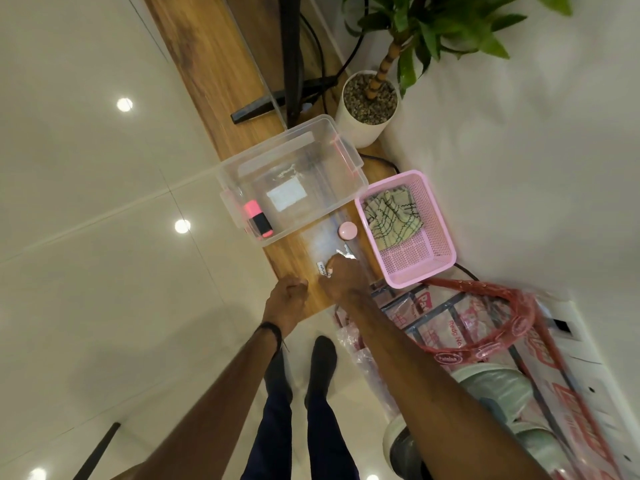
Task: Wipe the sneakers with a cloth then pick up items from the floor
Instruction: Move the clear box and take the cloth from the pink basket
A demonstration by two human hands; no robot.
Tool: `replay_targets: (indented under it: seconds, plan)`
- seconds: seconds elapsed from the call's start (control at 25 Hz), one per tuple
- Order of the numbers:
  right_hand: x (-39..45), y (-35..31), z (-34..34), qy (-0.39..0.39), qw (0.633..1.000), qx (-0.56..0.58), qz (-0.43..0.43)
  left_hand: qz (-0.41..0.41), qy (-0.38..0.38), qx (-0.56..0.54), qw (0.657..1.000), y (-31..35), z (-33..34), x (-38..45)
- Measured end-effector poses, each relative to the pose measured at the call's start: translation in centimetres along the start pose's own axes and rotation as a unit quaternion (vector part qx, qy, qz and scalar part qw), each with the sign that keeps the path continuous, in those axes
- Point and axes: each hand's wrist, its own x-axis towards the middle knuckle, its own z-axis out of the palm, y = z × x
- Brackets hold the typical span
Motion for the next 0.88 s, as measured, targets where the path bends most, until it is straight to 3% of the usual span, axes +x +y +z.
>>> replay_targets:
  seconds: [0.12,0.24,0.44,0.6,0.88]
  plan:
    - [-0.4,0.1,-0.3,0.003,1.0,0.01,-0.006,0.007,0.0,-0.015,1.0,0.1,0.3,-0.3]
    - [-1.4,-0.3,-1.2,-0.016,0.994,0.111,-0.005,0.027,-0.024,-0.066,0.997,1.5,0.3,-1.4]
    - [-4.7,-3.0,-3.2,-0.054,0.977,0.187,-0.084,-0.012,-0.04,-0.2,0.979,5.1,0.8,-4.0]
    - [-7.7,-3.8,-5.9,-0.035,0.949,0.298,-0.098,0.049,-0.017,-0.152,0.987,7.7,0.5,-5.9]
    - [-9.0,-4.0,-10.3,0.067,0.882,0.452,-0.113,0.16,-0.027,0.017,0.987,12.4,-0.5,-7.1]
